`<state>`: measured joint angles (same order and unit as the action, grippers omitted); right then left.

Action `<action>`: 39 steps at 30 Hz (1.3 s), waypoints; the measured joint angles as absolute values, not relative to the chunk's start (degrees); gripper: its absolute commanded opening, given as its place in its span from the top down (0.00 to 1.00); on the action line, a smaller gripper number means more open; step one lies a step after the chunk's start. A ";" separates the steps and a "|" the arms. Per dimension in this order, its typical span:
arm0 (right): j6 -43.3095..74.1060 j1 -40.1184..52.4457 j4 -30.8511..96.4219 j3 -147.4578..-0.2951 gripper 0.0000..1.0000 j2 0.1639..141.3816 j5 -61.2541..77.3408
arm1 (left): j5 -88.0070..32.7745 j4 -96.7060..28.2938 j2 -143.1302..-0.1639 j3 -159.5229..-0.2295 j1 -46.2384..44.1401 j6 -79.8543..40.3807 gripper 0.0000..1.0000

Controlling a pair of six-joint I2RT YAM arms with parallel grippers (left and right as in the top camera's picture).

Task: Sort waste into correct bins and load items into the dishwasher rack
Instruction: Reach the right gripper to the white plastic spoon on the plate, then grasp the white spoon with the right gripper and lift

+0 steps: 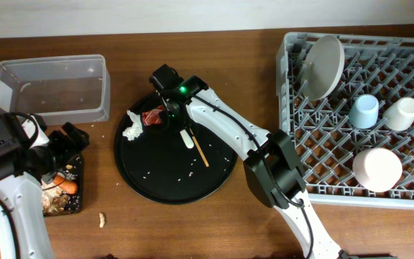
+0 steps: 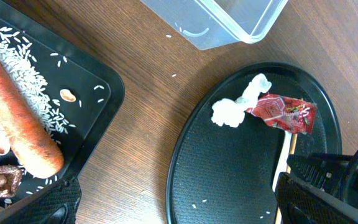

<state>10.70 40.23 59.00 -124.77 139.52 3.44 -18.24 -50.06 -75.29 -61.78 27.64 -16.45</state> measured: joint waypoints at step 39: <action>13.69 44.40 52.27 -118.17 0.91 140.75 -6.59 | -18.24 -50.06 -75.29 -61.78 27.64 -16.45 0.01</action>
<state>13.69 44.40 52.27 -118.17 140.75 -6.59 -18.24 -50.06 -75.29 -61.78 27.64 -16.45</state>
